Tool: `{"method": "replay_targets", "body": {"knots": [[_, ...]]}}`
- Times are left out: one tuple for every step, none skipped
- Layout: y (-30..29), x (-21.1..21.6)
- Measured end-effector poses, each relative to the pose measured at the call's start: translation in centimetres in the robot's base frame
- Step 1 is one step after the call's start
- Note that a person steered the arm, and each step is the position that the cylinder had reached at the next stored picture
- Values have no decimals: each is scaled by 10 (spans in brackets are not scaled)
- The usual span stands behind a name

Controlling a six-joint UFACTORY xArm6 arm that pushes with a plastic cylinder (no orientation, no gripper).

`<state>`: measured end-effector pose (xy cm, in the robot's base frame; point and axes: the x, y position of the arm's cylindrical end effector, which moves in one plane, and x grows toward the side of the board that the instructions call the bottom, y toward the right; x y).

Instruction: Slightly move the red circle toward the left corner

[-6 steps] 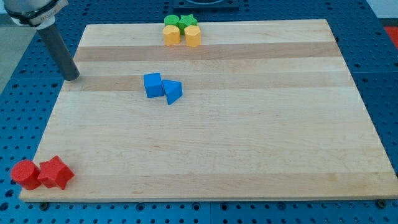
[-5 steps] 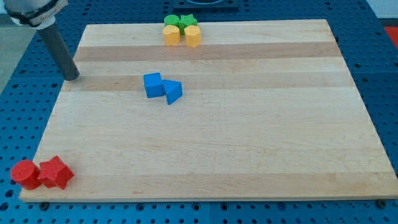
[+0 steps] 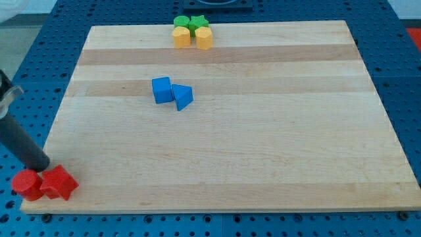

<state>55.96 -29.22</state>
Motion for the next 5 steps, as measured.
{"method": "replay_targets", "body": {"knots": [[0,10],[0,10],[-1,-13],[15,-28],[77,-28]]}}
